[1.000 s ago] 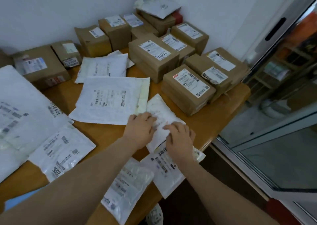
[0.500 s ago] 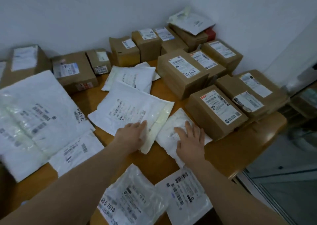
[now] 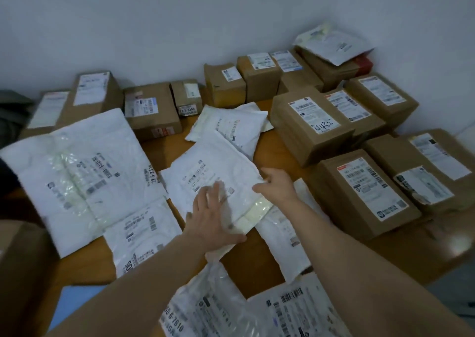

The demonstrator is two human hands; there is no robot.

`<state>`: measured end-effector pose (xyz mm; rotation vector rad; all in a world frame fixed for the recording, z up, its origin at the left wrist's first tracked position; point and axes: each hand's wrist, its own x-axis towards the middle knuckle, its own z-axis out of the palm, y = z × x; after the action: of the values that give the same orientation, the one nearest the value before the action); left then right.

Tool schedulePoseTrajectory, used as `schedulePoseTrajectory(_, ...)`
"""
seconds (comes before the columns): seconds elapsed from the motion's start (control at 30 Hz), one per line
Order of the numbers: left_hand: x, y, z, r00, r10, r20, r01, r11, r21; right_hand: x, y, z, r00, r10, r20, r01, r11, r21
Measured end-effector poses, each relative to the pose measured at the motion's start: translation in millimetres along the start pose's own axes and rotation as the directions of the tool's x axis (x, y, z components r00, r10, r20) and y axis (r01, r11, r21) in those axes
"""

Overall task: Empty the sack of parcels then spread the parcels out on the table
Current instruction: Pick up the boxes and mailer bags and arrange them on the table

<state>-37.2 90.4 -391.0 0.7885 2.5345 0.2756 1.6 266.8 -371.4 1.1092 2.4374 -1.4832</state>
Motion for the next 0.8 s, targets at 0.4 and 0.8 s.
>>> schedulePoseTrajectory(0.4,-16,-2,-31,0.972,0.234,0.022,-0.230,0.967,-0.109,-32,-16,-42,0.987,0.001,0.158,0.002,1.000,-0.023)
schedulePoseTrajectory(0.8,10,-24,-52,0.955,-0.276,-0.107,0.218,0.900,-0.378,-42,-7,-75,0.977,0.164,0.134,-0.197,0.936,0.290)
